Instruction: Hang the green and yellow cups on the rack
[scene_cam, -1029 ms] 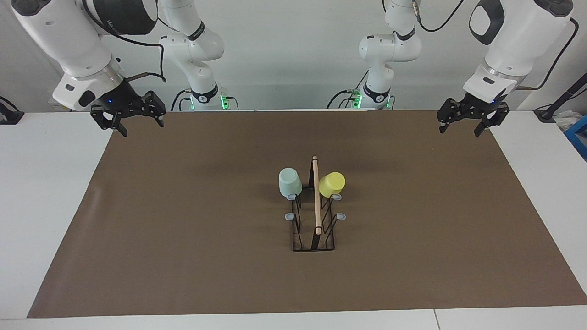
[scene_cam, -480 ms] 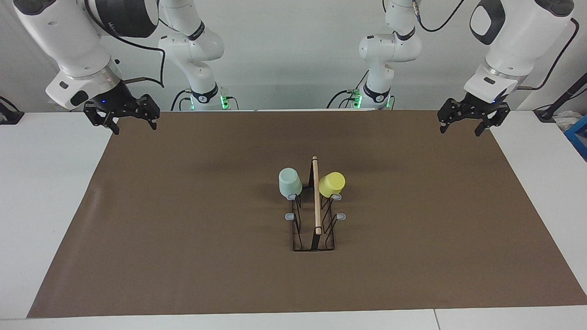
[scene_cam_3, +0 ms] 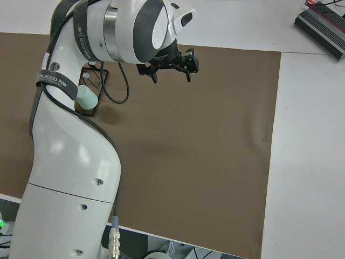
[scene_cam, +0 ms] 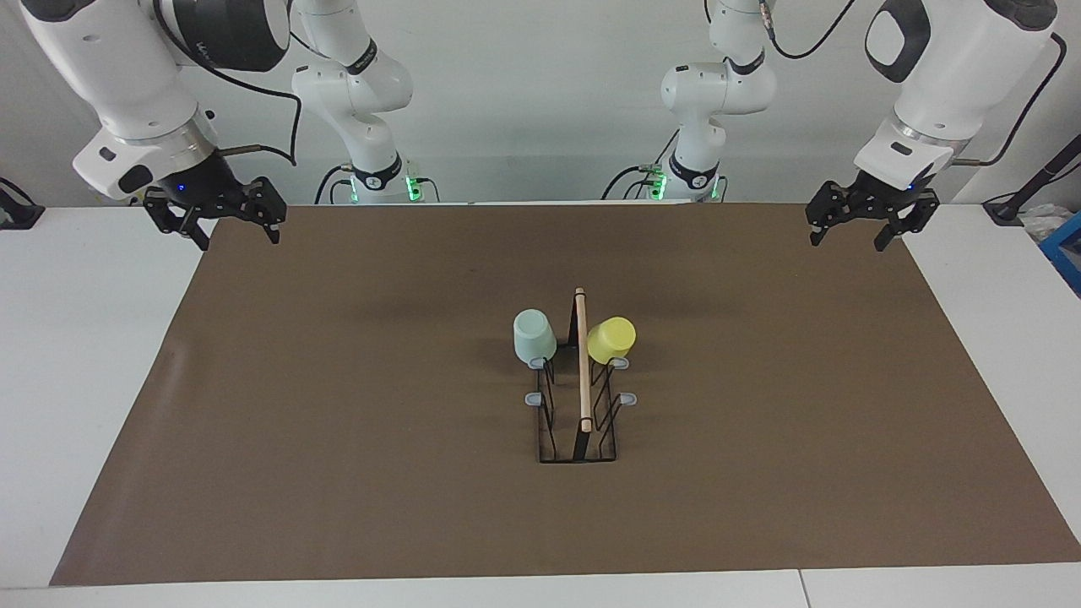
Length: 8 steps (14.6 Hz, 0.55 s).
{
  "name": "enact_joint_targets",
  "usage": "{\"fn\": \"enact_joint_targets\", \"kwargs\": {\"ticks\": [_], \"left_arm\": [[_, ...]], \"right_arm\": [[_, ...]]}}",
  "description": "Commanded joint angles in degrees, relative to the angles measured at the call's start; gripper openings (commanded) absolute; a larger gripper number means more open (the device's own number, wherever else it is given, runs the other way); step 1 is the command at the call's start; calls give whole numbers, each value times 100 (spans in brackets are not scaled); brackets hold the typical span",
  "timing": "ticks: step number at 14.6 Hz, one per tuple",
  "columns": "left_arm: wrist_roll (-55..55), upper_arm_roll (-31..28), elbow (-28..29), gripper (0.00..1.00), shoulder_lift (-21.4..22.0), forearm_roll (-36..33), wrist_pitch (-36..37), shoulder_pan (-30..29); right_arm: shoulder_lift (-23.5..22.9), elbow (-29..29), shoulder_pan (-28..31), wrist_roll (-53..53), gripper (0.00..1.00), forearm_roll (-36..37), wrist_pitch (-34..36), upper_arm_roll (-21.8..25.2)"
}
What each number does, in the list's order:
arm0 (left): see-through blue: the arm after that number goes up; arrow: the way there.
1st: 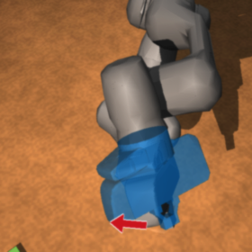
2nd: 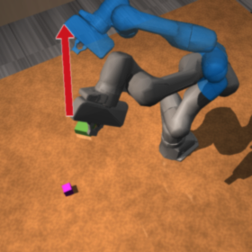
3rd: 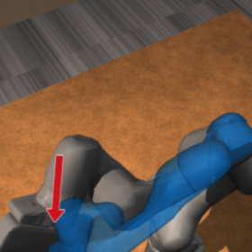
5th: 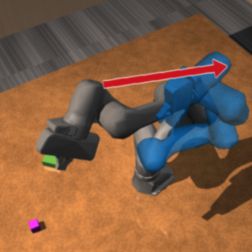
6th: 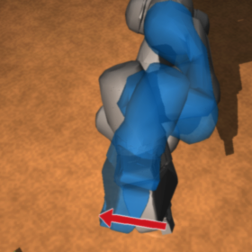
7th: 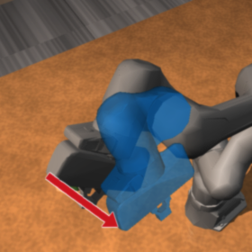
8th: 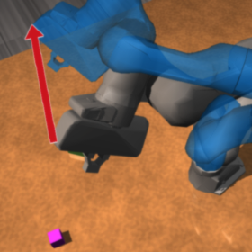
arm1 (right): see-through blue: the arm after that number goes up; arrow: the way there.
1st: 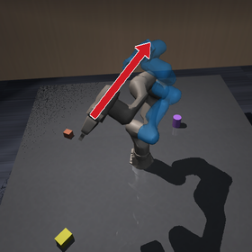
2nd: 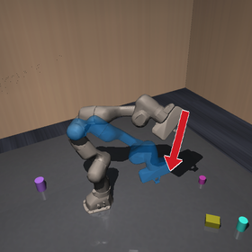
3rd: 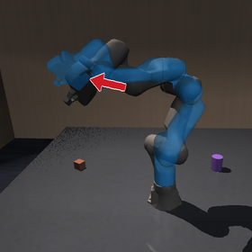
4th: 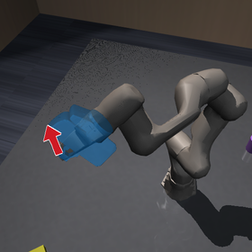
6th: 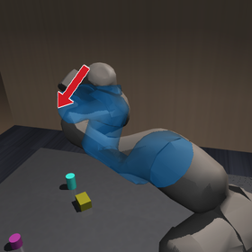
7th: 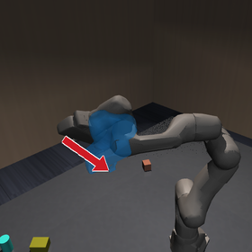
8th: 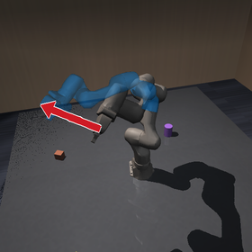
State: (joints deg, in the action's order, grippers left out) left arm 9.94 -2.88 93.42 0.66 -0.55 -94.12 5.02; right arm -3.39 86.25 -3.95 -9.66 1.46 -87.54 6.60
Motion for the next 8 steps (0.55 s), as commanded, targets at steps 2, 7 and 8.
{"fn": "enact_joint_targets", "kwargs": {"ticks": [2, 7, 8], "left_arm": [[34, -37, 133, 100, 110, -24, -97, -1], [34, -46, 133, 100, 110, -24, -142, -1], [34, -46, 133, 100, 110, -24, -142, -1]], "right_arm": [[58, 67, -27, 78, 100, 74, -158, 8], [49, 76, -27, 52, 100, 21, -194, 8], [49, 76, -27, 34, 100, 13, -194, 8]]}}
